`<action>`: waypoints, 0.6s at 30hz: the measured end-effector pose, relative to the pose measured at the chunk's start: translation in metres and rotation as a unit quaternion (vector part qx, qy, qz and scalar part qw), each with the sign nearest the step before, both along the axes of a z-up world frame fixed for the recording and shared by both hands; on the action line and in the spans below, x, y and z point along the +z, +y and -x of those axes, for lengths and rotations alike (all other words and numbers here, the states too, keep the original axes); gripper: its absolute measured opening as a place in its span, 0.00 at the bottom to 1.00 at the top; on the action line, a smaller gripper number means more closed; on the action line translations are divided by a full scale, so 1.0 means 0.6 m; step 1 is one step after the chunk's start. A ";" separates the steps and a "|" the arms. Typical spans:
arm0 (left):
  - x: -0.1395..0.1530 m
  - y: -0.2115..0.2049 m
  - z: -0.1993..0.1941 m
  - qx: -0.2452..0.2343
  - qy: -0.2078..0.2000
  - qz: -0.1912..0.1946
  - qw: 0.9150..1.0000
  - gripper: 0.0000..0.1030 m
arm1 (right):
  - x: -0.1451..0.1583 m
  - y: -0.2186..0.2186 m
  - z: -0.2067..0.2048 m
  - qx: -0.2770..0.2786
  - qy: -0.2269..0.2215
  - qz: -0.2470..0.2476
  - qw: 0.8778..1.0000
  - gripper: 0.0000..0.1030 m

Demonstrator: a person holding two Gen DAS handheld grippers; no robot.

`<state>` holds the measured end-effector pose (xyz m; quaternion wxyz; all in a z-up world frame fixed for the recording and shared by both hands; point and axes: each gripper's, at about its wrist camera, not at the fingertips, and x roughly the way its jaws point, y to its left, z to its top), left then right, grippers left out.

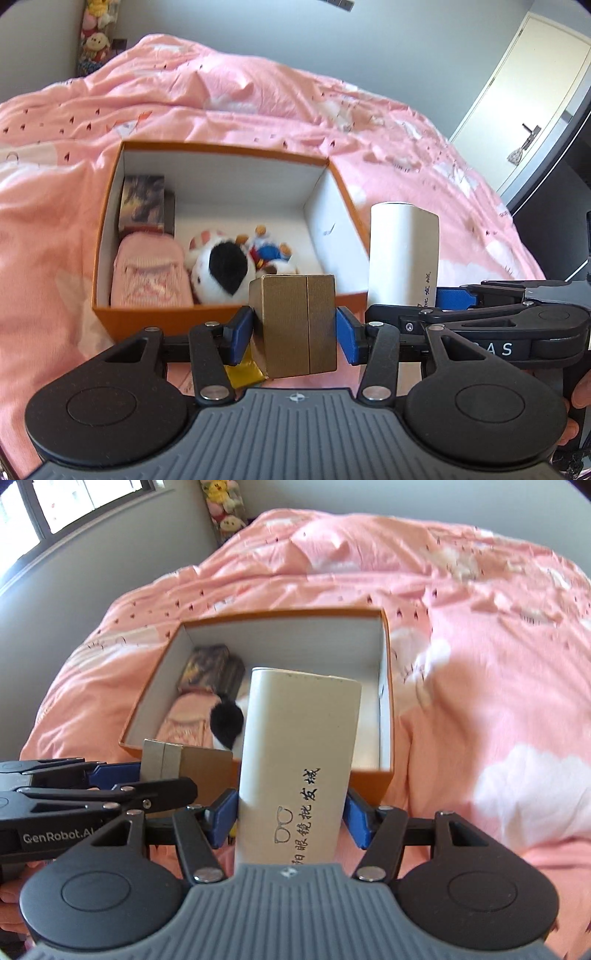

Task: Organize objects
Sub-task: 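Carry the tan box and white case over the orange box with both tools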

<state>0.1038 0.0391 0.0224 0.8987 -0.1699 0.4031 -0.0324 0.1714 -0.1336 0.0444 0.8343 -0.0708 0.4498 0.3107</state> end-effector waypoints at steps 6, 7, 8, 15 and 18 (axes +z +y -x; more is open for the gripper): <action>0.028 0.015 -0.029 0.017 -0.035 -0.004 0.999 0.54 | 0.047 0.014 -0.032 0.008 -0.047 -0.016 0.999 0.61; 0.029 0.020 -0.036 0.022 -0.039 -0.002 0.999 0.54 | 0.055 0.017 -0.037 0.007 -0.054 -0.020 0.998 0.61; 0.031 0.024 -0.043 0.028 -0.042 -0.001 0.999 0.54 | 0.060 0.019 -0.043 0.007 -0.060 -0.023 0.998 0.61; 0.020 0.046 -0.083 0.079 -0.057 0.001 0.995 0.54 | 0.056 0.065 -0.101 -0.001 -0.091 -0.017 0.996 0.61; 0.008 0.054 -0.097 0.092 -0.054 0.002 0.994 0.54 | 0.024 0.093 -0.127 -0.003 -0.089 0.007 0.996 0.61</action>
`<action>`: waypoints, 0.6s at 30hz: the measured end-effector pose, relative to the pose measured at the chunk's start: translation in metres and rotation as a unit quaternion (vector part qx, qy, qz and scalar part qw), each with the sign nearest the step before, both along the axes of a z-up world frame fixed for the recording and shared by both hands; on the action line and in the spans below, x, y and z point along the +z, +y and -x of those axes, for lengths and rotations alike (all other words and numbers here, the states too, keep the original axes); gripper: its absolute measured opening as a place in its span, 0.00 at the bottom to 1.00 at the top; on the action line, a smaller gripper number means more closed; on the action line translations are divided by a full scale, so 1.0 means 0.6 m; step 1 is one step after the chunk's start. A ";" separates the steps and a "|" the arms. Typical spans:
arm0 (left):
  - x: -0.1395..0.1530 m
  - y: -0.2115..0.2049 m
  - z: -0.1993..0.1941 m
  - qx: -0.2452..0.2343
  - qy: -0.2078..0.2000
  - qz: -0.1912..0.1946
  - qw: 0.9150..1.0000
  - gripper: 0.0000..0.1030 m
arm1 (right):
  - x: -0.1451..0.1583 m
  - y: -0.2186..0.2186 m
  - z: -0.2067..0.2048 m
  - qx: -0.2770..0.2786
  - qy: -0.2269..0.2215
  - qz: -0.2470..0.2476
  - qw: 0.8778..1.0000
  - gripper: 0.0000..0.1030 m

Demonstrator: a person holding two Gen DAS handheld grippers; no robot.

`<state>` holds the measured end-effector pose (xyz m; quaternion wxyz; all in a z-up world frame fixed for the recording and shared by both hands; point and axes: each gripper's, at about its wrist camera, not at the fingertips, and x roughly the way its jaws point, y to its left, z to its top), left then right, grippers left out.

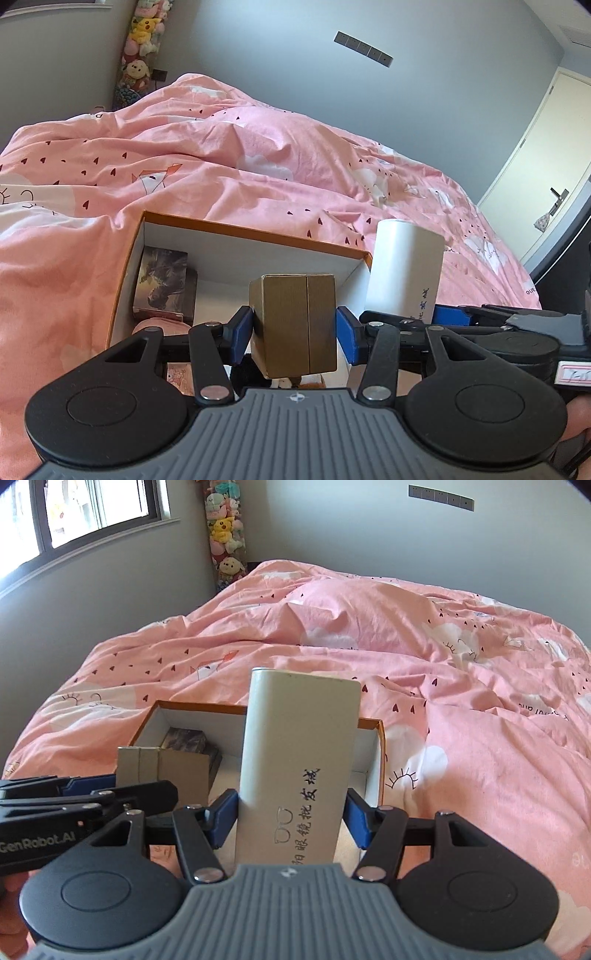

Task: Organize objects
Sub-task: 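Carry the tan box and white case over the orange box with both tools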

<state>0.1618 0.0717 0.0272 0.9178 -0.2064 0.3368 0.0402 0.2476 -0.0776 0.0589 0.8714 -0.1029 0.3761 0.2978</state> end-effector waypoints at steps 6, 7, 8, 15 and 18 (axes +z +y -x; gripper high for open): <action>-0.021 0.009 -0.018 0.006 0.010 0.002 1.000 0.54 | -0.083 0.034 -0.045 -0.011 0.044 0.060 0.997 0.61; -0.025 0.009 -0.021 0.005 0.013 0.003 1.000 0.54 | -0.093 0.036 -0.049 -0.013 0.048 0.067 0.997 0.61; -0.028 0.009 -0.023 0.004 0.015 0.004 1.000 0.54 | -0.103 0.037 -0.051 -0.016 0.052 0.076 0.996 0.61; -0.047 0.014 -0.032 0.000 0.026 0.012 1.000 0.54 | -0.133 0.055 -0.073 -0.022 0.072 0.111 0.991 0.61; -0.049 0.020 -0.033 -0.001 0.026 0.015 1.000 0.54 | -0.147 0.061 -0.082 -0.028 0.076 0.129 0.988 0.61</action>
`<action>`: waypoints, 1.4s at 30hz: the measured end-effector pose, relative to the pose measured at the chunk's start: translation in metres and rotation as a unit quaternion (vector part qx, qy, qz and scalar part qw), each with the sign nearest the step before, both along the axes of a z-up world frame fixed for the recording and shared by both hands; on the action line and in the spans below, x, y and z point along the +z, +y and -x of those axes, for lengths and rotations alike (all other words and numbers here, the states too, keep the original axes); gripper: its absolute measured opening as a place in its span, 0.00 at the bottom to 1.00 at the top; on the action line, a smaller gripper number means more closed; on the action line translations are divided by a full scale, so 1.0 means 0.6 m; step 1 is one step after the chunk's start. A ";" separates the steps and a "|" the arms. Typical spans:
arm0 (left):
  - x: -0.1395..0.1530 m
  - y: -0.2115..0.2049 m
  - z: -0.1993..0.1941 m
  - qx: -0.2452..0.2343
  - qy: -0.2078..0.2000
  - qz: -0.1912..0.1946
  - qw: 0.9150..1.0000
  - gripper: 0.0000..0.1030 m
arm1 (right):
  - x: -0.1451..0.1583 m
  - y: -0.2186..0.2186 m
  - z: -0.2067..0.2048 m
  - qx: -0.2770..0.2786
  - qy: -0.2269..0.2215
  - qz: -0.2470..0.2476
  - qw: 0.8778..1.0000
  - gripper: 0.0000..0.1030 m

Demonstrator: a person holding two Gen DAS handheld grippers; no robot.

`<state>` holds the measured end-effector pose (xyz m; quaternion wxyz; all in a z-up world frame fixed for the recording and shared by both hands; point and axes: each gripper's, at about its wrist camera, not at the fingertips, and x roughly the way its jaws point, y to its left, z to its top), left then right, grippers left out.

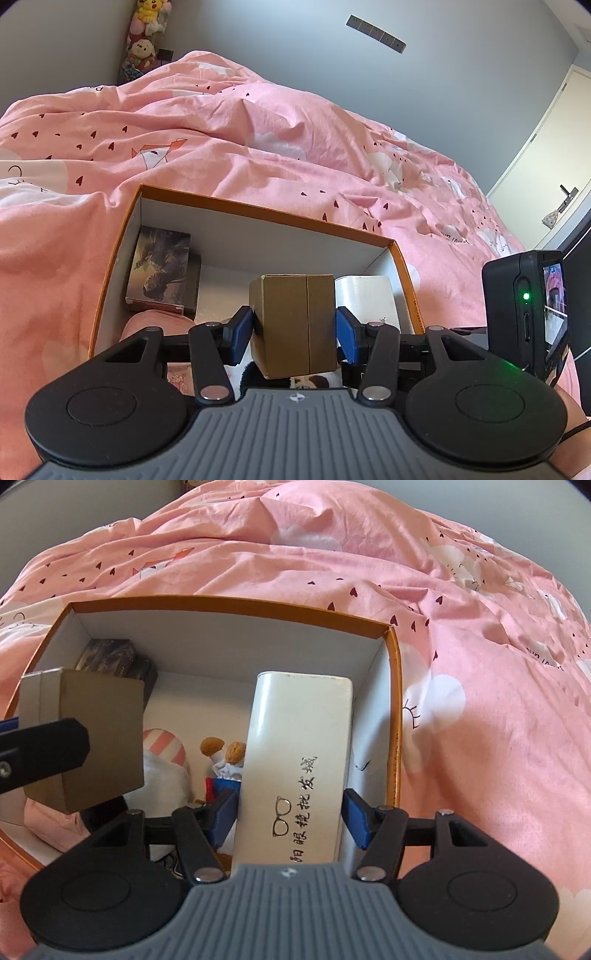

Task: Organize objects
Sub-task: 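Carry the tan box and white case over the orange box with both tools, then lower the white case into the box with the right tool while the left tool lowers the tan box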

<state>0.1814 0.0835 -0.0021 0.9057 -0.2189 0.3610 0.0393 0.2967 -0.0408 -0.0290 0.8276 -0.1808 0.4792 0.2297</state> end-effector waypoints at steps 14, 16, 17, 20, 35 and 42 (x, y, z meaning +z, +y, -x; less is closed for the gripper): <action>-0.008 0.014 -0.009 0.001 0.006 0.013 1.000 0.54 | -0.014 0.009 -0.013 0.017 0.001 0.038 0.999 0.60; -0.009 0.012 -0.009 -0.001 0.007 0.013 1.000 0.54 | -0.023 0.013 -0.008 0.022 0.002 0.051 0.998 0.60; -0.010 0.011 -0.010 -0.002 0.008 0.013 1.000 0.54 | -0.024 0.015 -0.007 0.024 0.004 0.056 0.998 0.60; -0.012 0.008 -0.012 -0.005 0.010 0.013 1.000 0.54 | -0.025 0.018 -0.010 0.024 0.010 0.065 0.998 0.61; -0.015 -0.003 -0.080 -0.048 0.032 -0.014 0.998 0.54 | 0.016 0.004 -0.008 0.095 0.019 0.060 0.994 0.61; -0.024 0.007 -0.105 -0.028 0.043 -0.014 0.999 0.54 | 0.019 0.028 -0.041 0.192 -0.042 0.064 0.978 0.54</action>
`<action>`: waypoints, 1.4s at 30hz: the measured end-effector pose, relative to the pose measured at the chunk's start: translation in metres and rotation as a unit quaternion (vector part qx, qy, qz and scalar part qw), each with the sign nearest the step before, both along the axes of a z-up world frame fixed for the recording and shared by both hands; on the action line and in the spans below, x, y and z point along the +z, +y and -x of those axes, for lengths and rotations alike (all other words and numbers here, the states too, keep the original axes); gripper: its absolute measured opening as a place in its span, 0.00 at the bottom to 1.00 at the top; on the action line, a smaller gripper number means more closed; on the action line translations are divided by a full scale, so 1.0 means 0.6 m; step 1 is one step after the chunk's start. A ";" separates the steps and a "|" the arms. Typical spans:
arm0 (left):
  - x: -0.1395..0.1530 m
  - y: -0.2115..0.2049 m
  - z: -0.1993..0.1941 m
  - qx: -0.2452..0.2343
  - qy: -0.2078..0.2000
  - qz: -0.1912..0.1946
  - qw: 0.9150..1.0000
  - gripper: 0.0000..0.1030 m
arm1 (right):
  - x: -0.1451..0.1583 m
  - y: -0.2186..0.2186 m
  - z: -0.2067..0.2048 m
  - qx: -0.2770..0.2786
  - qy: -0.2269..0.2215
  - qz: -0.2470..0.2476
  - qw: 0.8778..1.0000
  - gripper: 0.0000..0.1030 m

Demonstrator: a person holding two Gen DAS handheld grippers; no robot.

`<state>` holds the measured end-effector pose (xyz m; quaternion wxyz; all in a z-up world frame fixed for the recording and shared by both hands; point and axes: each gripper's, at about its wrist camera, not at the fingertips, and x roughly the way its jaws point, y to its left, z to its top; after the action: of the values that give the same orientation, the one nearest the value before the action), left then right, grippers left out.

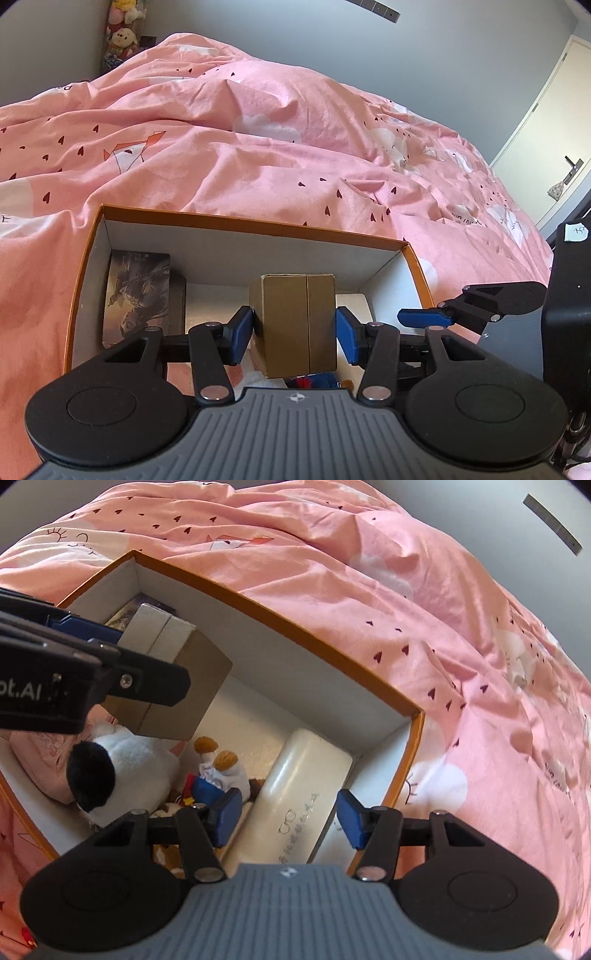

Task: Organize objects
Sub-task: 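Lower the white case into the box with the right tool while the left tool lowers the tan box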

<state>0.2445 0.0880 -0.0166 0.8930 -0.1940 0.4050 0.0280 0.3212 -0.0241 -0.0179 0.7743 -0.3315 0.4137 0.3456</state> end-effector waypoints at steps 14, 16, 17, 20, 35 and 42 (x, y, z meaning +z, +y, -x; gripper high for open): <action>-0.032 0.020 -0.028 0.030 0.013 0.012 0.999 0.54 | -0.074 0.070 -0.083 0.059 -0.020 0.024 0.998 0.48; -0.035 0.022 -0.029 0.030 0.014 0.014 0.999 0.54 | -0.084 0.076 -0.088 0.057 -0.024 0.033 0.998 0.46; -0.037 0.023 -0.030 0.029 0.014 0.015 0.999 0.54 | -0.089 0.079 -0.091 0.054 -0.024 0.037 0.998 0.43; -0.041 0.025 -0.031 0.027 0.016 0.019 0.999 0.54 | -0.103 0.083 -0.108 0.039 -0.011 0.044 0.998 0.39; -0.043 0.026 -0.035 0.020 0.018 0.025 0.999 0.54 | -0.106 0.077 -0.140 -0.035 0.066 0.074 0.994 0.39; -0.052 0.024 -0.036 0.012 0.026 0.030 0.999 0.54 | -0.102 0.078 -0.151 -0.036 0.088 0.075 0.993 0.39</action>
<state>0.2663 0.1023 -0.0478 0.8756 -0.2249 0.4264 0.0315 0.4119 0.0227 -0.0788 0.7193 -0.3422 0.5170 0.3136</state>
